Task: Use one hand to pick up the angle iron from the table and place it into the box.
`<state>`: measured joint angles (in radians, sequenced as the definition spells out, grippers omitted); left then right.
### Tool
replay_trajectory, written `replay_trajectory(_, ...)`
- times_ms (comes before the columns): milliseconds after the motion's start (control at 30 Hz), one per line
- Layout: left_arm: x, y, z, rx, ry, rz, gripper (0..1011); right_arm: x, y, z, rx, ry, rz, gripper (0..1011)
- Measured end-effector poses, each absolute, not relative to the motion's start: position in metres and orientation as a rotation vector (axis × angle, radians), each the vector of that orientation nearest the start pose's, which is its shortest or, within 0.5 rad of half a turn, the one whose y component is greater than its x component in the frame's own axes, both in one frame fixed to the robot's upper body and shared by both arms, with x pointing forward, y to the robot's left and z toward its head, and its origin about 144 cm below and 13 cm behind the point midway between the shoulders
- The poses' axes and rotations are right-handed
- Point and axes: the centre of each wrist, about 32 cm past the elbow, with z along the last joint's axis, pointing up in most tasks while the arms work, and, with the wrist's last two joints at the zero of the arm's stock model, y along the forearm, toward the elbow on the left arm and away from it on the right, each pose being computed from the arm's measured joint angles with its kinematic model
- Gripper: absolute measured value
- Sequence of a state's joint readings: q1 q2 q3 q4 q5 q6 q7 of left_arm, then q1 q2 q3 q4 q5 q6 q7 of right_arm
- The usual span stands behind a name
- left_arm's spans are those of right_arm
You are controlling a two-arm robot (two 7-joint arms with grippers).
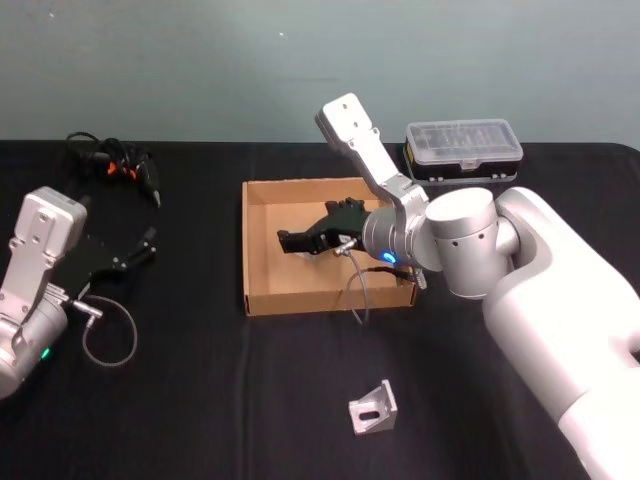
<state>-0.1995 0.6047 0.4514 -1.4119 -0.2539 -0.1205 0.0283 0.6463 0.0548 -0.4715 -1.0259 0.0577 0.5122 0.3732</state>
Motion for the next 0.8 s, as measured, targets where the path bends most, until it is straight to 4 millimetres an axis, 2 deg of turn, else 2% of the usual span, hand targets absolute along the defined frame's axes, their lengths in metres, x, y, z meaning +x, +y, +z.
replay_trajectory(300, 0.489, 0.31, 1.14, 0.305, -0.285, 1.248, 1011, 0.587, -0.136, 1.231, -0.522, 0.107, -0.884, 1004)
replay_trajectory(567, 0.489, 0.31, 1.14, 0.305, -0.285, 1.248, 1011, 0.548, -0.162, 1.25, -0.524, 0.091, -0.821, 1004)
replay_trajectory(800, 0.489, 0.31, 1.14, 0.305, -0.285, 1.248, 1011, 0.511, -0.19, 1.257, -0.547, 0.099, -0.743, 1004)
